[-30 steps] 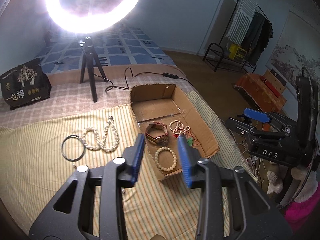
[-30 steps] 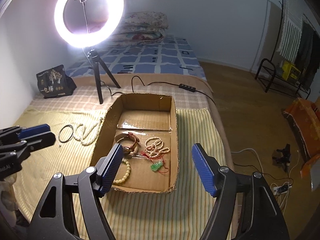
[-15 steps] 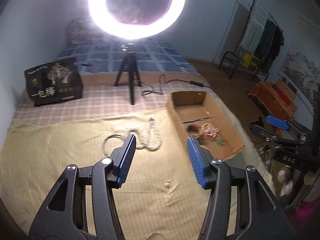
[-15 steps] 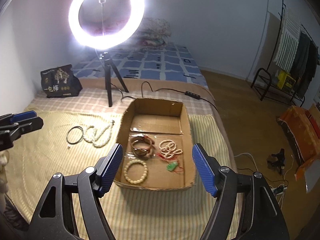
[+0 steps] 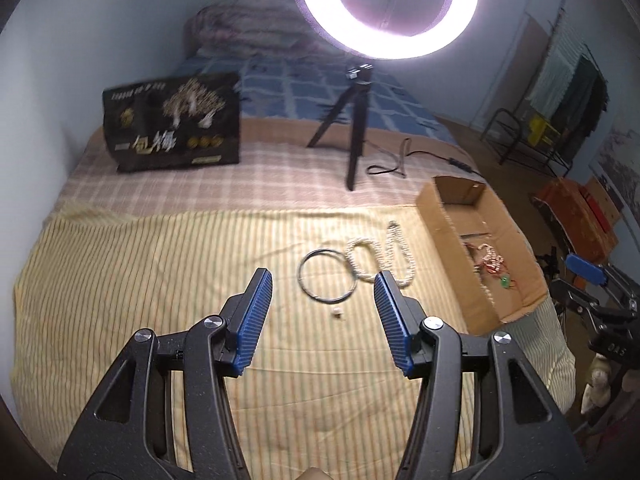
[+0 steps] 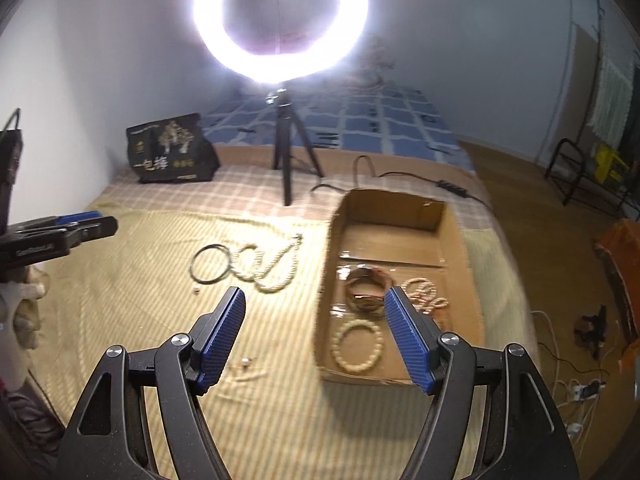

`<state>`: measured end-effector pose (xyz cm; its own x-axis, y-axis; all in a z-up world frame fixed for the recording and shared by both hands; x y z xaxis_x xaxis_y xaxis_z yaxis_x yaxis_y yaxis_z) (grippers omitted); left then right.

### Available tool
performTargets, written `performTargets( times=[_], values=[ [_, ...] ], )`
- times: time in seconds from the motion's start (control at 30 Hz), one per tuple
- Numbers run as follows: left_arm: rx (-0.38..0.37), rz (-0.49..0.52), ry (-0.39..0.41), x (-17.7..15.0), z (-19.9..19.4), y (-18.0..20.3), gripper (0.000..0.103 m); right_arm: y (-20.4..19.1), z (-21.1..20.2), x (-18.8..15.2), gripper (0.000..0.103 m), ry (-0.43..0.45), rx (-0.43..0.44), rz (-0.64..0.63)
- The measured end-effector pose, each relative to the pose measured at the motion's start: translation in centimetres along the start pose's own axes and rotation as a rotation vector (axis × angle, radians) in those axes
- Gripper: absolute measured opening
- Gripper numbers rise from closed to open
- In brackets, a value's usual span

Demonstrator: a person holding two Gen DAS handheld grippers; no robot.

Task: Organize jewelry
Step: 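Withdraw both open tools from the box toward the remaining jewelry, then lower the left tool onto the pearl earring and close on it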

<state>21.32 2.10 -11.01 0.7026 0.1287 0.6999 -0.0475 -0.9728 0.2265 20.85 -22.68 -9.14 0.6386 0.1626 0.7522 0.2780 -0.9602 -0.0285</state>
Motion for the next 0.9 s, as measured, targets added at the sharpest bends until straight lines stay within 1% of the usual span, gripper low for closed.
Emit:
performTargets(
  times=[0.1,0.27,0.37,0.43,0.5,0.53,0.57,0.63,0.73,0.77,0.8,0.83,0.9],
  values=[
    [0.007,-0.024,-0.026,-0.2,0.9,-1.4,0.054,-1.0,1.0,0.2,0.072,-0.012,0.028,-0.018],
    [0.01,-0.025,-0.054,-0.5,2.1,-2.4,0.054,-2.3,2.7,-0.5,0.072,-0.072,0.111,-0.007],
    [0.0,-0.018,-0.078,-0.9,3.0,-2.6,0.054,-3.3,3.4,-1.7,0.071,-0.116,0.156,-0.021],
    [-0.01,-0.021,-0.096,-1.2,3.6,-2.6,0.054,-3.8,3.4,-2.6,0.071,-0.129,0.18,-0.031],
    [-0.027,-0.024,-0.119,-1.7,4.2,-2.4,0.051,-4.4,3.6,-3.7,0.071,-0.147,0.202,-0.041],
    [-0.035,-0.019,-0.136,-2.0,4.7,-2.2,0.045,-4.8,3.8,-4.3,0.069,-0.156,0.213,-0.049],
    [-0.043,-0.015,-0.148,-2.2,5.0,-1.9,0.043,-5.1,3.9,-5.0,0.065,-0.166,0.225,-0.059],
    [-0.062,-0.004,-0.169,-2.8,5.7,-1.4,0.042,-5.8,4.3,-6.1,0.059,-0.185,0.24,-0.082],
    [-0.075,0.017,-0.199,-3.6,6.7,-0.5,0.041,-6.5,5.1,-7.9,0.053,-0.21,0.247,-0.112],
    [-0.079,0.02,-0.208,-3.8,7.1,-0.2,0.036,-6.7,5.5,-8.5,0.048,-0.224,0.251,-0.115],
    [-0.082,0.023,-0.219,-4.0,7.4,0.0,0.034,-6.7,5.8,-8.8,0.046,-0.233,0.254,-0.115],
    [-0.084,0.026,-0.229,-4.1,7.8,0.2,0.034,-6.8,6.2,-9.3,0.042,-0.248,0.258,-0.113],
    [-0.085,0.03,-0.244,-4.5,8.5,0.5,0.033,-6.8,6.8,-9.8,0.039,-0.266,0.258,-0.113]
  ],
)
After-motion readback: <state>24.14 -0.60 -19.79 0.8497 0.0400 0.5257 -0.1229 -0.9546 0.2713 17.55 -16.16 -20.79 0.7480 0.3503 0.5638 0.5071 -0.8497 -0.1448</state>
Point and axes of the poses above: each gripper's, at about its wrist camera, not at the fingertips, and z roughly the way its jaws point, y to its right, x to its top, the point moved 4 cm from there along z, roughly the way its jaws point, and after that the axes turned 6 degrees about y, right-handed, at the moved point
